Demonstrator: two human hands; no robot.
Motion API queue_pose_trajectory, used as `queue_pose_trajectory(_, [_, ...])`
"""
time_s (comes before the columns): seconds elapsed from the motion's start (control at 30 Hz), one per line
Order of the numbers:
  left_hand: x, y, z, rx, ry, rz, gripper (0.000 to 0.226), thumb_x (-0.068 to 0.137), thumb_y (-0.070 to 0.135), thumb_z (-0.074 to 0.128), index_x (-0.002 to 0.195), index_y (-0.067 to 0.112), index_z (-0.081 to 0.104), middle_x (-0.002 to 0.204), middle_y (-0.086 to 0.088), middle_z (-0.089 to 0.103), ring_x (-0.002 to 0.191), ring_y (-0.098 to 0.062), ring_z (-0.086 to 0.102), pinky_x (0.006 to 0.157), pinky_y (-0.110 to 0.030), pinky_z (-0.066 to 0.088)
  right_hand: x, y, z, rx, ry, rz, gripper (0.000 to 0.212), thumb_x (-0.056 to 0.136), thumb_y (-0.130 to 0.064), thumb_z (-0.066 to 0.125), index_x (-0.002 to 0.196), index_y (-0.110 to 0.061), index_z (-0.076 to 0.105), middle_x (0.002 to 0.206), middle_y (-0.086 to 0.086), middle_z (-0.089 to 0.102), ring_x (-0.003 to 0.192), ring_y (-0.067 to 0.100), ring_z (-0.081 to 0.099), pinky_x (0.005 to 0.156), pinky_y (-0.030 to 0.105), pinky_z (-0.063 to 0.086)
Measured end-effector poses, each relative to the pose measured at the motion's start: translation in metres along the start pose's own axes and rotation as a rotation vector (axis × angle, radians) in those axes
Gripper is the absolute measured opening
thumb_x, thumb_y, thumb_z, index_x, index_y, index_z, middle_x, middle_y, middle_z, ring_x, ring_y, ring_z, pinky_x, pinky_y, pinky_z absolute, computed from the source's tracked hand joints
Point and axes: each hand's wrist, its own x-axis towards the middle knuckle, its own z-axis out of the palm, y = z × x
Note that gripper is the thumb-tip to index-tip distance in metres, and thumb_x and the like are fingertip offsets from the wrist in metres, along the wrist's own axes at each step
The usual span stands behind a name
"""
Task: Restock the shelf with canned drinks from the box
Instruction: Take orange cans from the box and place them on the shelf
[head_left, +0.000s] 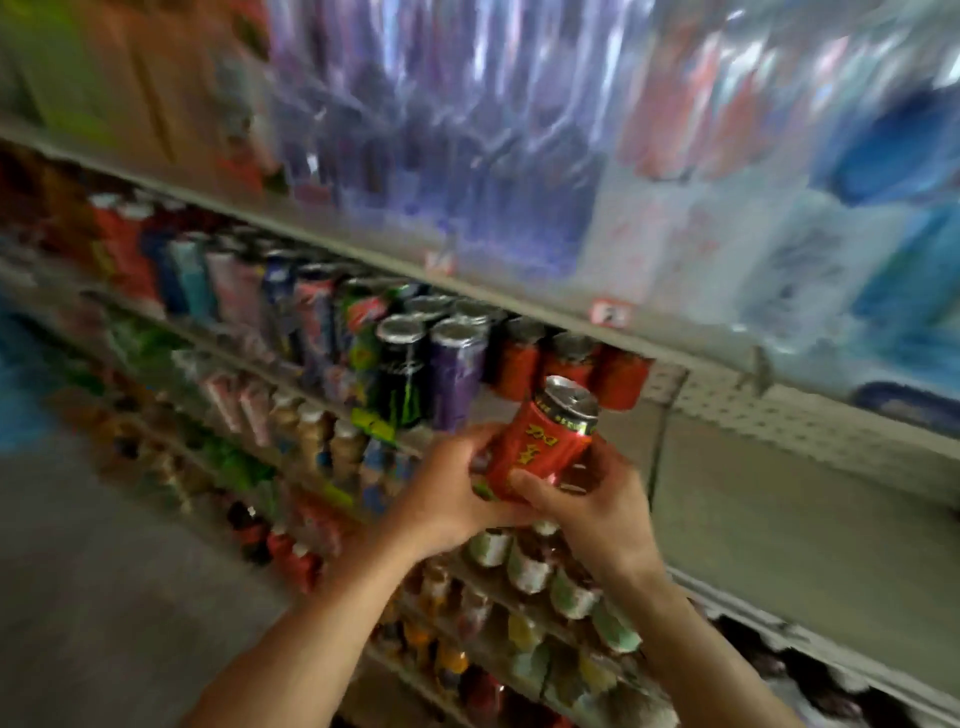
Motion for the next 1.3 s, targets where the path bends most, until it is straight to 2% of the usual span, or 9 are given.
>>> queue_pose_trajectory(0.13, [0.035,-0.002,0.012,0.452,-0.084,0.194,0.076,0.061,0.054,0.085,0.128,0.030,0.058,0.132,0.016,0.055,0.122,0.002,0.049,0.101,-0.007,0.036,0.031,0.022,-0.036,-0.089,0.159,0.041,0.043,0.059,-0.043,0.090,0.091,-0.024,0.070,0.082,-0.011,0.075,0.074,0.000,0.070,0.068,0.024,0.057])
queue_pose_trajectory(0.27, [0.057,-0.023,0.014,0.858,-0.214,-0.044,0.067,0.081,0.071,0.054,0.131,0.027,0.056,0.136,0.005,0.057,0.119,-0.018,0.057,0.099,-0.033,0.048,0.072,0.053,-0.054,-0.089,0.179,0.117,0.059,0.048,-0.049,0.088,0.098,-0.023,0.069,0.092,-0.006,0.074,0.083,0.012,0.071,0.076,0.038,0.060])
queue_pose_trajectory(0.33, [0.062,-0.026,0.015,0.987,-0.275,-0.099,0.063,0.086,0.072,0.044,0.125,0.025,0.059,0.130,0.003,0.061,0.116,-0.021,0.059,0.094,-0.038,0.050,0.088,0.073,-0.059,-0.063,0.166,0.151,0.068,0.038,-0.052,0.089,0.096,-0.025,0.068,0.092,-0.003,0.073,0.085,0.019,0.071,0.078,0.044,0.060])
queue_pose_trajectory(0.47, [0.065,-0.023,0.014,0.972,-0.301,-0.126,0.058,0.082,0.076,0.044,0.099,0.025,0.066,0.107,0.006,0.065,0.100,-0.018,0.062,0.085,-0.038,0.053,0.105,0.084,-0.062,0.003,0.132,0.175,0.055,0.059,0.003,0.090,0.106,-0.004,0.062,0.086,-0.002,0.065,0.074,0.013,0.065,0.063,0.026,0.056])
queue_pose_trajectory(0.53, [0.068,-0.019,0.014,0.982,-0.326,-0.146,0.056,0.085,0.073,0.044,0.095,0.024,0.068,0.104,0.006,0.065,0.098,-0.018,0.062,0.084,-0.039,0.053,0.111,0.087,-0.063,0.010,0.110,0.158,0.055,0.063,0.011,0.084,0.111,0.001,0.061,0.087,-0.001,0.065,0.066,-0.002,0.064,0.061,0.014,0.052])
queue_pose_trajectory(0.73, [0.070,-0.015,0.013,1.003,-0.373,-0.166,0.048,0.092,0.062,0.044,0.108,0.024,0.068,0.120,0.004,0.060,0.106,-0.020,0.058,0.090,-0.041,0.051,0.115,0.087,-0.055,0.006,0.082,0.129,0.045,0.073,0.000,0.082,0.111,-0.007,0.058,0.091,-0.002,0.065,0.077,0.006,0.061,0.057,0.004,0.047])
queue_pose_trajectory(0.83, [0.071,-0.012,0.014,1.002,-0.380,-0.171,0.048,0.092,0.060,0.047,0.114,0.022,0.067,0.122,0.003,0.058,0.109,-0.021,0.057,0.092,-0.039,0.050,0.118,0.091,-0.056,-0.003,0.147,0.143,0.049,0.066,0.014,0.081,0.098,-0.013,0.055,0.093,0.001,0.064,0.081,0.012,0.062,0.059,0.007,0.050])
queue_pose_trajectory(1.0, [0.070,-0.017,0.010,0.980,-0.375,-0.166,0.049,0.090,0.062,0.047,0.110,0.022,0.068,0.118,0.004,0.059,0.104,-0.019,0.058,0.091,-0.039,0.050,0.117,0.093,-0.044,-0.069,0.192,0.160,0.053,0.071,-0.019,0.087,0.116,-0.013,0.061,0.104,-0.003,0.069,0.098,0.012,0.064,0.079,0.022,0.044])
queue_pose_trajectory(1.3, [0.075,-0.019,0.011,1.018,-0.397,-0.109,0.050,0.092,0.061,0.046,0.118,0.023,0.065,0.125,0.004,0.058,0.110,-0.019,0.057,0.093,-0.040,0.050,0.116,0.096,-0.041,-0.277,0.202,0.174,0.049,0.078,-0.030,0.081,0.120,-0.013,0.062,0.114,0.009,0.071,0.105,0.026,0.067,0.079,0.022,0.044])
